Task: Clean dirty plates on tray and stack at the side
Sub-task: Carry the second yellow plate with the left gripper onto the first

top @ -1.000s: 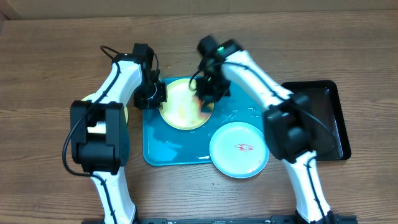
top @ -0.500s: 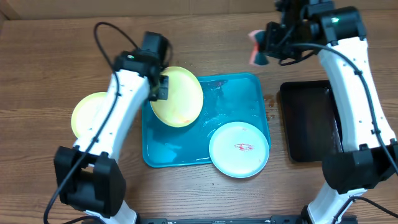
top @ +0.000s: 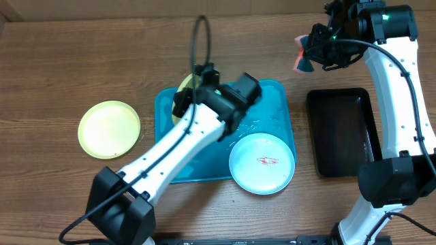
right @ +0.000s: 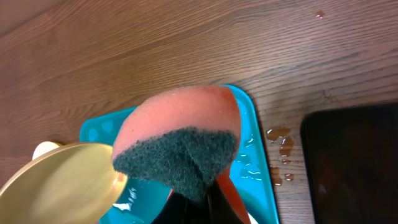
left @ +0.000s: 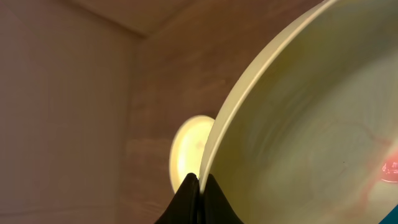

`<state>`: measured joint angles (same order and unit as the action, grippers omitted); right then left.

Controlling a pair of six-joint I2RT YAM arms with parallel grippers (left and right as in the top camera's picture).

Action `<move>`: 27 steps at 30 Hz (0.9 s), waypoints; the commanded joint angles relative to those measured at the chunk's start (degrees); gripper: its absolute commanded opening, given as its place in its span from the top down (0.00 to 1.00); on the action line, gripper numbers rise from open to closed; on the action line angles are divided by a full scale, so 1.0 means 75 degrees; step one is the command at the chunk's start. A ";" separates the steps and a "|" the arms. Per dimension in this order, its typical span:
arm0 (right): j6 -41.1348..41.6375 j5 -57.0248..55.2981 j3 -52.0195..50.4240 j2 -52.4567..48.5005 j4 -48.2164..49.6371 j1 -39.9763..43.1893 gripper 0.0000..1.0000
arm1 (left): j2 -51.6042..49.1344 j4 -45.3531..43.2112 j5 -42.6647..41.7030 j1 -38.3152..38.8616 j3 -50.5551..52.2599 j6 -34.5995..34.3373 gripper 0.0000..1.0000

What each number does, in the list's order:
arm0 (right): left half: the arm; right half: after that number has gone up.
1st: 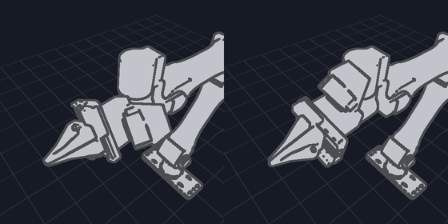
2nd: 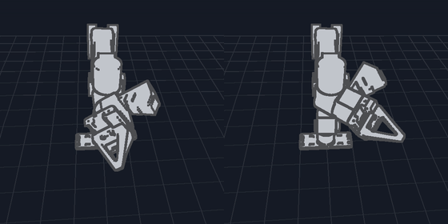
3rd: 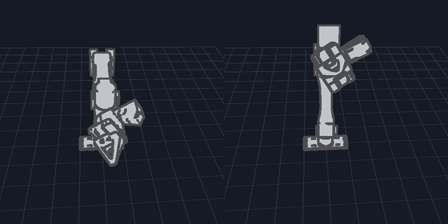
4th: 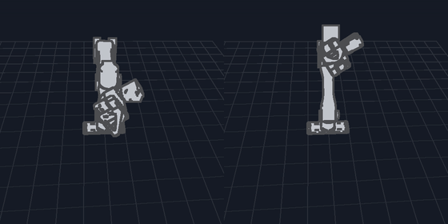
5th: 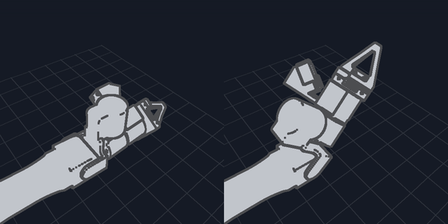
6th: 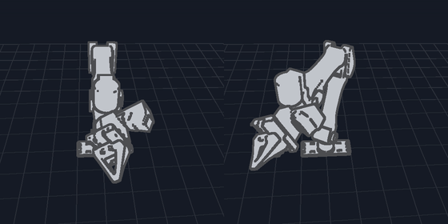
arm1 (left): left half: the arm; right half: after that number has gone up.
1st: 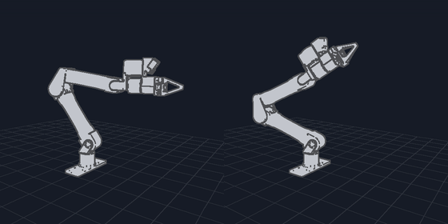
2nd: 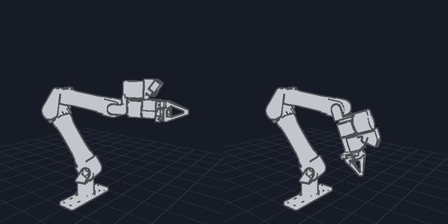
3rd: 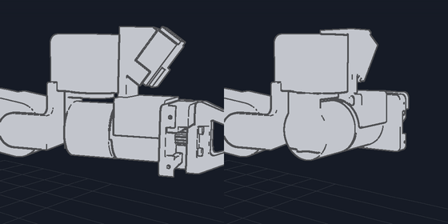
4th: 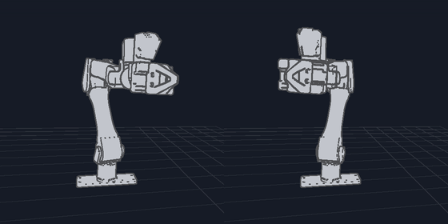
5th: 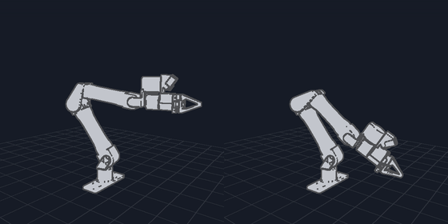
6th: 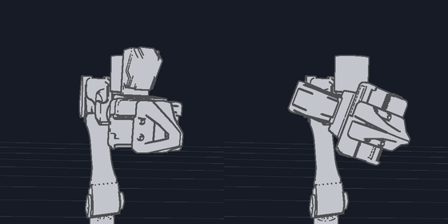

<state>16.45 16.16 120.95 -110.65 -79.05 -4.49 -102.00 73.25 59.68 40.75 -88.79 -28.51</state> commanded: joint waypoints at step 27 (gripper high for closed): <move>-0.0055 -0.0093 0.0026 0.0038 0.0067 0.0023 0.96 | 0.0277 -0.0189 -0.3905 -0.1209 -0.0026 0.0321 0.96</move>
<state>16.45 16.03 120.95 -110.65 -79.02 -4.49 -102.00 73.36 46.22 38.09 -88.79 -30.63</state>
